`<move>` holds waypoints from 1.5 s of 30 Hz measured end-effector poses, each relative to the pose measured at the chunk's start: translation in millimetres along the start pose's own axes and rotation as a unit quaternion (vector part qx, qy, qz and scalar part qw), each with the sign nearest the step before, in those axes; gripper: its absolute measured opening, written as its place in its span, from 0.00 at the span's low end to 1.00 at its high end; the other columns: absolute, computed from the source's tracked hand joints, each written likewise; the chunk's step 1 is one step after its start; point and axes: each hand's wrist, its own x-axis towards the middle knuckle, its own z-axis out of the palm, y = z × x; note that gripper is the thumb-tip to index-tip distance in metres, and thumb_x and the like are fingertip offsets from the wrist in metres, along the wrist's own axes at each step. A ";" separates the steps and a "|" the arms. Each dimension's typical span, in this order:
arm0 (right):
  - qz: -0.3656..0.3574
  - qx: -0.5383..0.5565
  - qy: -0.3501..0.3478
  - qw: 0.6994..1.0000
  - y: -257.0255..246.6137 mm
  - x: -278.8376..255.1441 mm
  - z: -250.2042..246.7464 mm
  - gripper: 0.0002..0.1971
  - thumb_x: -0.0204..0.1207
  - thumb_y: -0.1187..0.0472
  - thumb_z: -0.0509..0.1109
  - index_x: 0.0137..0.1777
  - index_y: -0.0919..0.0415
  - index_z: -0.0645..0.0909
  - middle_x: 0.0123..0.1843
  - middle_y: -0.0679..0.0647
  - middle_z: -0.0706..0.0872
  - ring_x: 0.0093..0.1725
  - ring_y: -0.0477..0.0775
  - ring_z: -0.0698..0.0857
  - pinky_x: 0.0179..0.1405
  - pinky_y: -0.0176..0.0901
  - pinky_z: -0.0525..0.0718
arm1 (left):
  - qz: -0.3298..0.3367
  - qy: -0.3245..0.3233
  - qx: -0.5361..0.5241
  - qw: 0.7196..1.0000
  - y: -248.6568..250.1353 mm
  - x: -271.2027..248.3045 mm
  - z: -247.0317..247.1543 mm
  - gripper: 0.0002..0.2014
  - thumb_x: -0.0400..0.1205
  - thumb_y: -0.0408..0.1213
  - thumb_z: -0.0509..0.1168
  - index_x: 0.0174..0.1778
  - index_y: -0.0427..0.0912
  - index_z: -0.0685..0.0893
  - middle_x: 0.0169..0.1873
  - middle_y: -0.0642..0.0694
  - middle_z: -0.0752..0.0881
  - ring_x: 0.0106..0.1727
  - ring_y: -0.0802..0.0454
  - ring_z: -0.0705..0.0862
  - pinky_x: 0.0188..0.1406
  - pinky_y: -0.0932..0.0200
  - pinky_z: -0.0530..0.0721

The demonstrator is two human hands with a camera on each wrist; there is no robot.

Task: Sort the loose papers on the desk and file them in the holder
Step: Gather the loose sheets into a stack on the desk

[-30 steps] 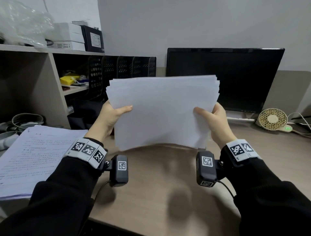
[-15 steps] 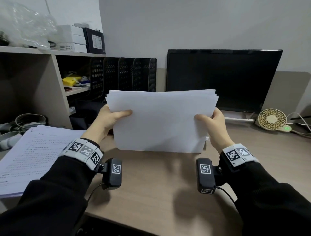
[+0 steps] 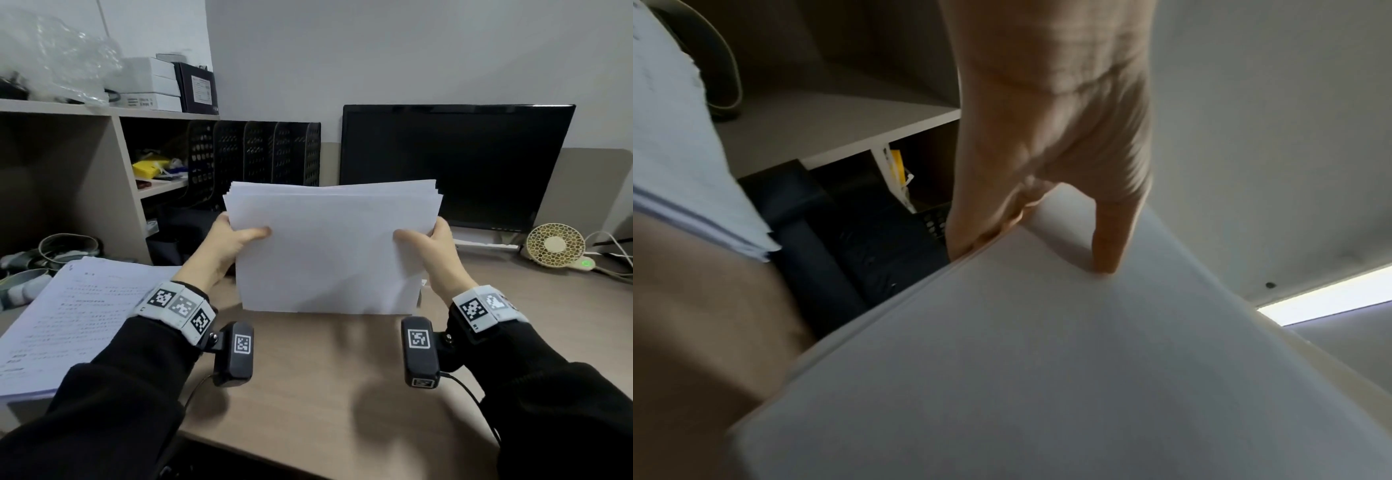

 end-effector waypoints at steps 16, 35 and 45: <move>-0.061 0.005 -0.007 0.998 -14.0 -5.4 3.4 0.14 0.70 0.68 0.72 0.55 0.58 0.80 0.52 0.54 0.88 0.48 0.49 0.88 0.44 0.44 0.87 | 0.051 0.019 -0.012 0.998 12.9 3.3 -3.7 0.22 0.69 0.40 0.78 0.57 0.35 0.85 0.55 0.38 0.88 0.54 0.44 0.88 0.50 0.50 0.86; 0.029 0.026 -0.031 0.999 26.5 -6.1 4.1 0.23 0.65 0.64 0.77 0.61 0.63 0.78 0.57 0.59 0.88 0.54 0.58 0.88 0.50 0.48 0.86 | -0.009 0.184 -0.075 0.980 16.5 15.8 22.4 0.16 0.72 0.53 0.74 0.31 0.49 0.76 0.37 0.50 0.83 0.44 0.48 0.82 0.50 0.49 0.82; -0.055 0.049 0.006 0.997 2.1 -8.0 5.7 0.10 0.77 0.68 0.68 0.55 0.56 0.78 0.53 0.55 0.88 0.48 0.52 0.89 0.47 0.45 0.88 | 0.104 0.160 -0.086 0.978 46.5 12.4 19.5 0.19 0.66 0.51 0.76 0.46 0.51 0.76 0.49 0.45 0.81 0.43 0.52 0.82 0.34 0.58 0.82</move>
